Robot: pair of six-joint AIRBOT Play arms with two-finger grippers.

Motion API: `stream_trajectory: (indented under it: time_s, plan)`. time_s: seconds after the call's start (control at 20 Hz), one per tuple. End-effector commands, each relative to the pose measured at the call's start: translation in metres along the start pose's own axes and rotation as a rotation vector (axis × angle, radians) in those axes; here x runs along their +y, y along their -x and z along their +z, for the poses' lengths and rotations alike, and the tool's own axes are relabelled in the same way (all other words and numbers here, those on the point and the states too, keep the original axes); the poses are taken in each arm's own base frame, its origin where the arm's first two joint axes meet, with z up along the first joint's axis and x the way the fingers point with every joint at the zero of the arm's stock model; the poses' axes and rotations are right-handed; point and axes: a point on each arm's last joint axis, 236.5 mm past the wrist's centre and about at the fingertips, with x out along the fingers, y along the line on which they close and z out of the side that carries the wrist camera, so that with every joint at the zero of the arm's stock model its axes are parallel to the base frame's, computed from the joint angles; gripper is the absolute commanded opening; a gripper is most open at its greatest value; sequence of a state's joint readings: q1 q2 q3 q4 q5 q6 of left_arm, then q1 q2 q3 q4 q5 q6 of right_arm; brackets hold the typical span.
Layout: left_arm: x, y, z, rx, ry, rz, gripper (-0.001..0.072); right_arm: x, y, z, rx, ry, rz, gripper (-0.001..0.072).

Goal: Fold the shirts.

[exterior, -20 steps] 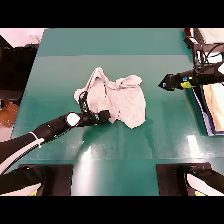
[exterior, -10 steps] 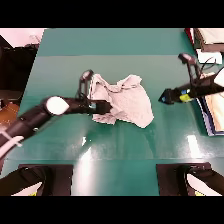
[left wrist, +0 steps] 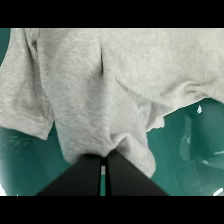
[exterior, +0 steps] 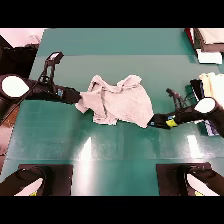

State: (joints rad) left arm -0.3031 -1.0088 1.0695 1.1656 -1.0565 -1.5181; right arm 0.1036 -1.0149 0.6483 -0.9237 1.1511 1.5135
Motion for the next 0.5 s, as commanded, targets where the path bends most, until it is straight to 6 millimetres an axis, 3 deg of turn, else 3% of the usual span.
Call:
stream_trajectory:
  time_s: [0.0,0.25,0.3,0.4,0.45]
  plan:
    - [0.012,0.006,-0.006,0.030,-0.001,0.032,0.0022,-0.001,-0.029,0.001,0.001,-0.119,0.081,0.0454]
    - [0.013,0.006,-0.005,0.027,-0.003,0.035,0.0022,0.000,-0.049,0.018,-0.036,-0.142,0.106,0.0446]
    - [0.013,0.006,-0.005,0.028,-0.004,0.036,0.0022,0.001,-0.052,0.021,-0.050,-0.134,0.100,0.0386]
    - [0.015,0.008,-0.004,0.027,-0.013,0.046,0.0022,0.007,-0.049,0.028,-0.090,-0.066,0.093,0.0035]
    - [0.018,0.014,0.002,0.019,-0.035,0.071,0.0022,0.014,-0.040,0.035,-0.124,-0.024,0.102,0.0014]
